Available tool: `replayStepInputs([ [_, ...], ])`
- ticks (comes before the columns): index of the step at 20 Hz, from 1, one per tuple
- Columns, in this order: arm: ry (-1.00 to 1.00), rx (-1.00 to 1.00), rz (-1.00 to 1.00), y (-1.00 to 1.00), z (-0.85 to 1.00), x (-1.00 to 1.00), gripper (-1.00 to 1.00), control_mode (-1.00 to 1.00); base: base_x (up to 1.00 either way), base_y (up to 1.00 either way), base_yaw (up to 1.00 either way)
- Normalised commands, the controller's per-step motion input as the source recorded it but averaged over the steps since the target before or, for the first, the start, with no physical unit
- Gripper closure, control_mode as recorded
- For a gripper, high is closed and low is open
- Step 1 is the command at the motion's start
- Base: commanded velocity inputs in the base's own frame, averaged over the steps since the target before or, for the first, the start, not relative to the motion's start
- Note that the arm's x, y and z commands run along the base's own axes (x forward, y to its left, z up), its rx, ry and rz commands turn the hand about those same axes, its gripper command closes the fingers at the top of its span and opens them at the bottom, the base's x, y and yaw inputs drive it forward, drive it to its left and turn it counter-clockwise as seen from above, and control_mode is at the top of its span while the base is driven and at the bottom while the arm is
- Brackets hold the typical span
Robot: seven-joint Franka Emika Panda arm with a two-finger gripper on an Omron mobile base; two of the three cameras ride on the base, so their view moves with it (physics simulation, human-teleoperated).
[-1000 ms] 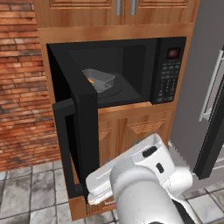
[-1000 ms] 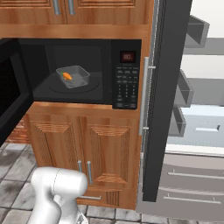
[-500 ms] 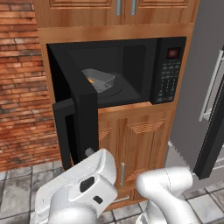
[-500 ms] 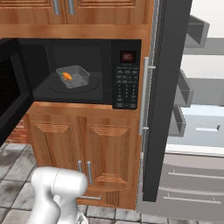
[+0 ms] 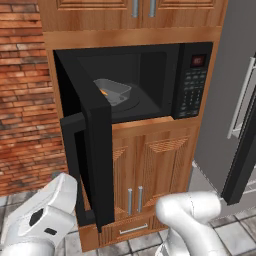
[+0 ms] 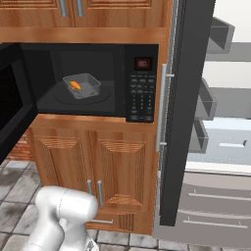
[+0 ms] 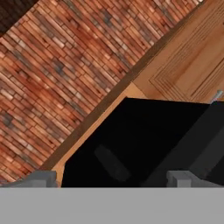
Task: Place the tupperware containing the shrimp and carrot meal in the microwave. Close the microwave door and press the start button to reheat the meal.
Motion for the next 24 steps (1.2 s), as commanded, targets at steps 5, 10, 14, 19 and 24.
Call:
replayStepInputs([
  [5,0.00,-0.13,-0.14,0.59,-0.19,0.78,-1.00,-1.00,0.00,0.00,0.00],
  [10,0.00,-0.18,-0.20,0.63,-0.19,0.88,-1.00,-1.00,0.00,0.00,0.00],
  [14,0.00,-0.24,-0.20,0.79,-0.19,0.81,-1.00,-1.00,0.00,0.00,0.00],
  [19,0.00,-0.23,-0.19,0.78,-0.22,0.73,-1.00,-1.00,0.00,0.00,0.00],
  [24,0.01,-0.14,-0.28,0.22,-0.18,0.60,-1.00,-1.00,0.00,0.00,0.00],
])
